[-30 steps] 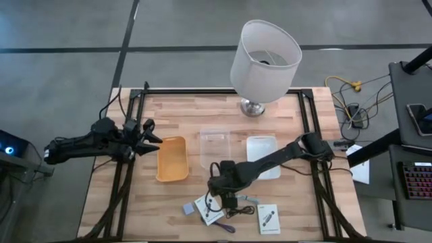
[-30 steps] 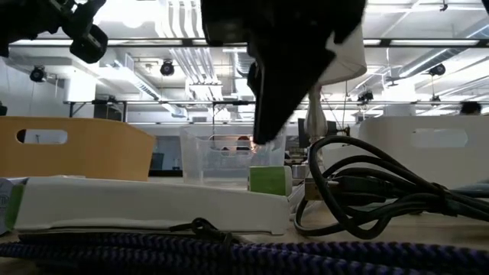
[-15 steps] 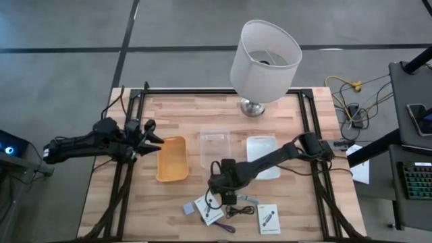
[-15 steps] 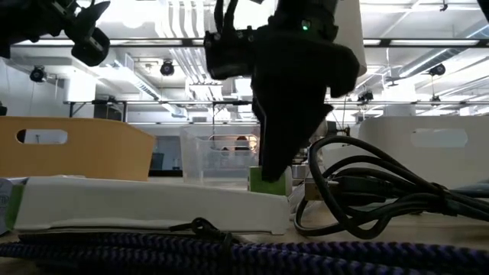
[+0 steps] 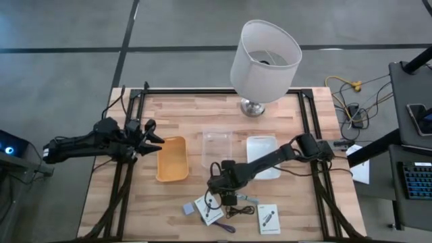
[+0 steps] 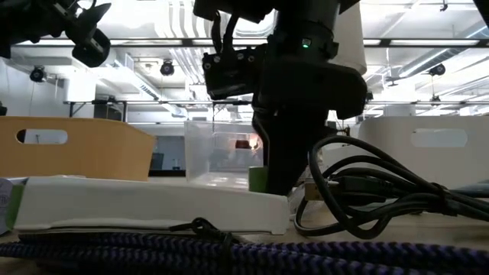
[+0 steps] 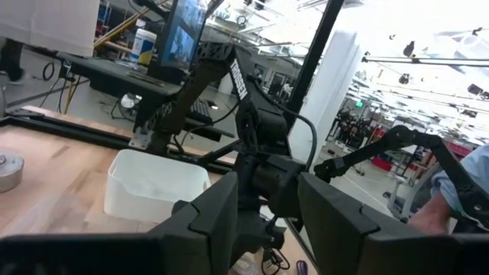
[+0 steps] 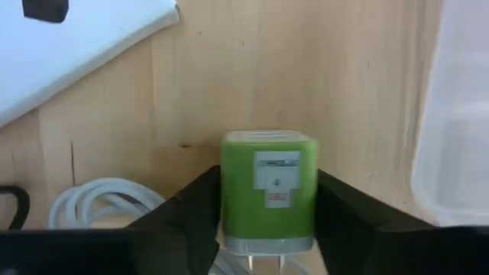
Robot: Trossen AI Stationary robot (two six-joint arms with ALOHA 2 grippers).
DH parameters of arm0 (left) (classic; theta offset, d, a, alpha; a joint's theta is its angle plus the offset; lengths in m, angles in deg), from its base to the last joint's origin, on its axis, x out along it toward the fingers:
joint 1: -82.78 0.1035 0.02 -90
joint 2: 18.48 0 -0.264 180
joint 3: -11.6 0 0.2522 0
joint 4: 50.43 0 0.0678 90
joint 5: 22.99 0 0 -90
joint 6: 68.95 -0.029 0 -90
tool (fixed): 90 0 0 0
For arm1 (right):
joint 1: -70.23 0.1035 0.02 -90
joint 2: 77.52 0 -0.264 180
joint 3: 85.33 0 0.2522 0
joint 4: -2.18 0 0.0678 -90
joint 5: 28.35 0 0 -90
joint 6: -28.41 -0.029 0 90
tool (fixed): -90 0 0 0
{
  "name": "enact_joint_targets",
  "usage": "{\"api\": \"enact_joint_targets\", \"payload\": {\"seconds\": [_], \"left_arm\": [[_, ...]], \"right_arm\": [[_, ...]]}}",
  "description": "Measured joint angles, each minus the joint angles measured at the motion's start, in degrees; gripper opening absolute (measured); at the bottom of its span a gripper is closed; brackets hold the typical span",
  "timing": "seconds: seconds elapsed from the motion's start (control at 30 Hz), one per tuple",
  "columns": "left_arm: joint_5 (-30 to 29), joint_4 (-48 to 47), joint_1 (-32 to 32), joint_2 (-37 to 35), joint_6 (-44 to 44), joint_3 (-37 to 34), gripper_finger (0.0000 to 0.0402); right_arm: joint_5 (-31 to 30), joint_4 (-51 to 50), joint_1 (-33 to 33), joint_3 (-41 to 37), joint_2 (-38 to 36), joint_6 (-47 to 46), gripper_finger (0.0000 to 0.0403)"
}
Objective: Pick and place items into bin
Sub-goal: Put the green charger adapter into the transparent bin
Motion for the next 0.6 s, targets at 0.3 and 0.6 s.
{"api": "enact_joint_targets", "payload": {"seconds": [0.3, 0.6], "left_arm": [[-0.1, 0.2, 0.0, 0.1, 0.0, 0.0, 0.0125], [-0.2, 0.2, 0.0, 0.3, -0.1, 0.0, 0.0125]], "right_arm": [[-3.1, -3.2, 0.7, 2.5, -3.0, -0.5, 0.0133], [-13.2, -16.4, -0.7, 13.9, -8.6, -8.6, 0.0133]]}}
